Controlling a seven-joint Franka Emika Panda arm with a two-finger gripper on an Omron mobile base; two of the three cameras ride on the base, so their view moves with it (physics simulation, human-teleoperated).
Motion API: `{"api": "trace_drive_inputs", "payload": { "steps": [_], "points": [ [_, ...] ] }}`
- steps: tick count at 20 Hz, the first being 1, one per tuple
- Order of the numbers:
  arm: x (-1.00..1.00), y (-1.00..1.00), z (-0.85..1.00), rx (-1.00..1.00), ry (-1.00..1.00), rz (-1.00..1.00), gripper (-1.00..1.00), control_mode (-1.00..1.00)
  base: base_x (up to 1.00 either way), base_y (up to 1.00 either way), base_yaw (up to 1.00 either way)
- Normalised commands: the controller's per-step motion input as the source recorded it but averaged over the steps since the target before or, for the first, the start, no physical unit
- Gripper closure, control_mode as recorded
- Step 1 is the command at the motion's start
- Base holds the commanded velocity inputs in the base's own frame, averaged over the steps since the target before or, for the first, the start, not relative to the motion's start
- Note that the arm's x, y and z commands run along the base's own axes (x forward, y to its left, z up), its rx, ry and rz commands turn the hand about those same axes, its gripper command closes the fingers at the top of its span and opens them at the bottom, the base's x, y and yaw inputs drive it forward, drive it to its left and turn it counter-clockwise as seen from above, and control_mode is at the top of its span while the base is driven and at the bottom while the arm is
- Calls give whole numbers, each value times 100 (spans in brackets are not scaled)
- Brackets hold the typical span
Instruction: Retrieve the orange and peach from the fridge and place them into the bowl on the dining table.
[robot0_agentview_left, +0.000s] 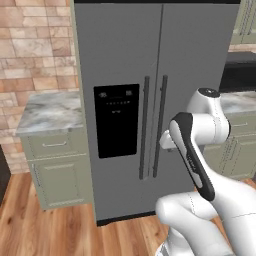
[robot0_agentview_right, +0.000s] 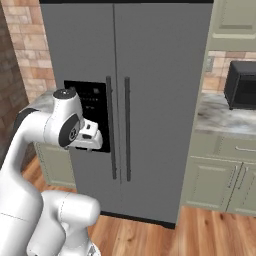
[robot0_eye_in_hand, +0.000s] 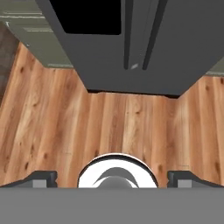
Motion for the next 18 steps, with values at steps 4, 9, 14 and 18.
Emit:
{"api": "trace_drive_inputs", "payload": {
  "steps": [4,9,14,18],
  "points": [
    [10,-2,0,0,-1,0,-100,-100,5,0,0],
    [65,-30,0,5,-6,0,-100,-100,0,0,0],
    [47,-39,0,5,-8,0,-100,-100,0,0,0],
    [40,-31,0,3,-9,0,-100,-100,0,0,0]
  ]
}}
